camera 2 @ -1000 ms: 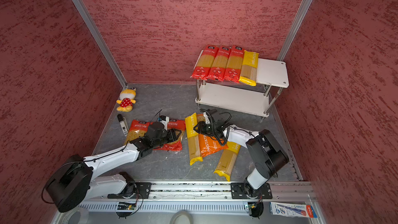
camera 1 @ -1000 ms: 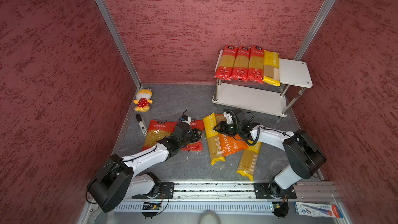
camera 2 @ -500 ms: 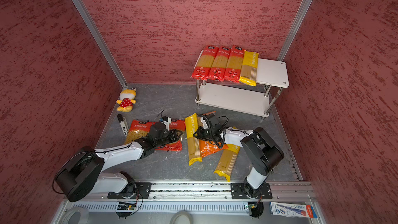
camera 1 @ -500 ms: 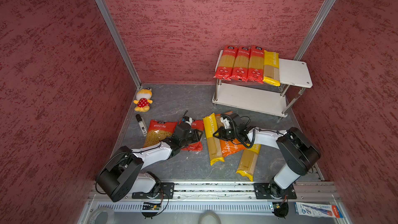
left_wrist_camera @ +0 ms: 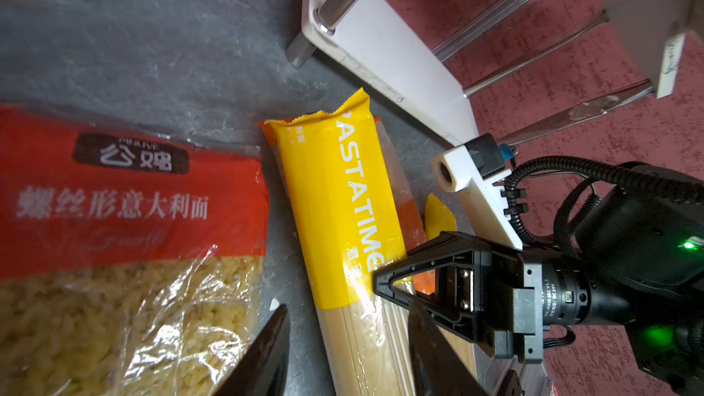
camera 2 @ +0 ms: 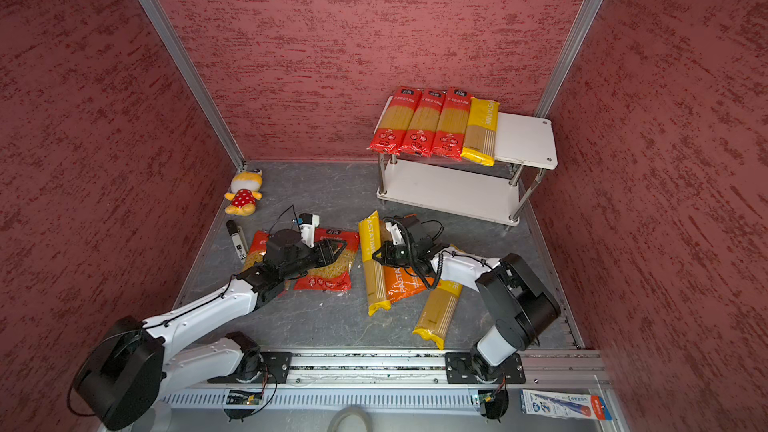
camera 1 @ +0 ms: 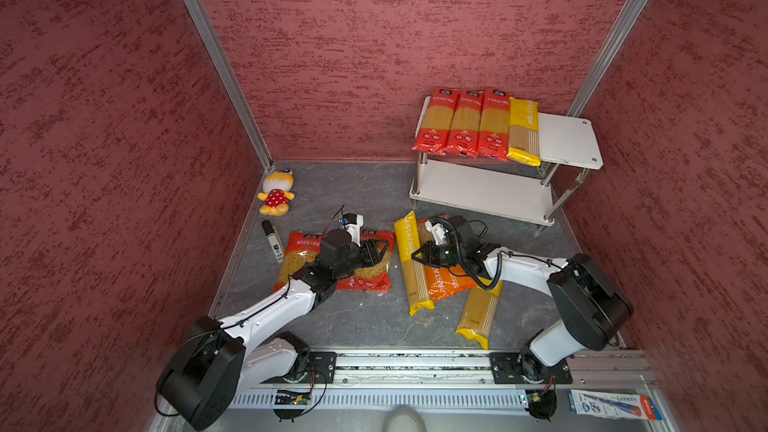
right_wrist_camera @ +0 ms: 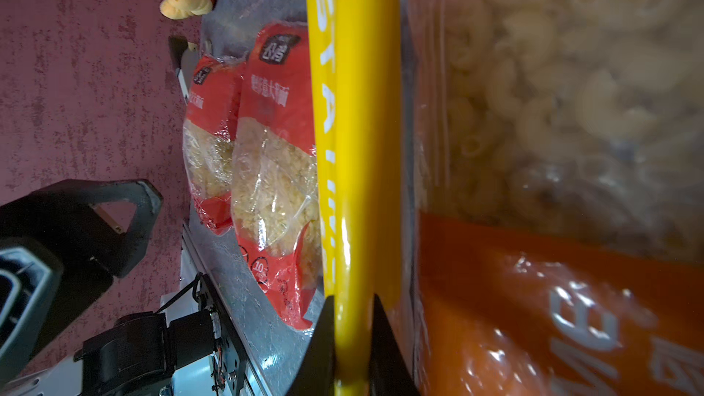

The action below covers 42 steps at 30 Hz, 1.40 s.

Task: Place and organize the pasta boxes and bags onto the shelf
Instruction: 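Lift the yellow bag upright with both grippers, right gripper raising it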

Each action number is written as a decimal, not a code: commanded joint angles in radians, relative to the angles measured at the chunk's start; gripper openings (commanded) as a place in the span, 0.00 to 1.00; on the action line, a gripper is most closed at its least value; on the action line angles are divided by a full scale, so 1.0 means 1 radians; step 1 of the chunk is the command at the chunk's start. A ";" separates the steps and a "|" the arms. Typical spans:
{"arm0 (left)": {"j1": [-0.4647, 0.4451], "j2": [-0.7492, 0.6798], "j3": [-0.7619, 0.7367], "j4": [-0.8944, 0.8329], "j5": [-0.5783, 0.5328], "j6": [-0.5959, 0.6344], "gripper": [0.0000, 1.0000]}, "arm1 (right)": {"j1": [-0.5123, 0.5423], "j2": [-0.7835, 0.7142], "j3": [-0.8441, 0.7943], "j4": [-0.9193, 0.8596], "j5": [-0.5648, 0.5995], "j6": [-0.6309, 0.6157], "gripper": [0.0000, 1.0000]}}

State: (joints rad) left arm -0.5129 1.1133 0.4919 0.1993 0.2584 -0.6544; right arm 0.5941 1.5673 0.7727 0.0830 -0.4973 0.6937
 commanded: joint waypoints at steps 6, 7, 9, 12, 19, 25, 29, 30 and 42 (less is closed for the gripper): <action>0.099 -0.070 0.058 0.047 0.181 0.071 0.63 | -0.004 -0.169 0.028 0.239 -0.078 -0.150 0.01; 0.106 -0.069 0.058 0.068 0.203 0.074 0.65 | -0.004 -0.181 0.027 0.260 -0.086 -0.164 0.00; 0.120 -0.064 0.057 0.151 0.289 0.072 0.70 | -0.004 -0.208 0.022 0.314 -0.109 -0.186 0.00; 0.125 -0.067 0.048 0.246 0.349 0.070 0.73 | -0.004 -0.242 0.006 0.395 -0.149 -0.203 0.00; 0.145 -0.051 0.074 0.336 0.423 0.099 0.70 | -0.004 -0.288 0.017 0.492 -0.264 -0.249 0.00; 0.145 -0.031 0.117 0.353 0.486 0.119 0.65 | -0.005 -0.288 0.043 0.545 -0.337 -0.224 0.00; 0.146 -0.013 0.131 0.374 0.505 0.121 0.61 | -0.007 -0.291 0.042 0.579 -0.362 -0.202 0.00; 0.146 -0.006 0.137 0.383 0.512 0.114 0.59 | -0.007 -0.290 0.044 0.583 -0.370 -0.197 0.00; 0.093 0.066 0.201 0.446 0.535 0.101 0.28 | -0.010 -0.280 0.039 0.583 -0.367 -0.186 0.00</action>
State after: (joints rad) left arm -0.4042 1.1728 0.6662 0.6010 0.7734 -0.5671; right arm 0.5850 1.3239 0.7696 0.5201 -0.8383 0.5060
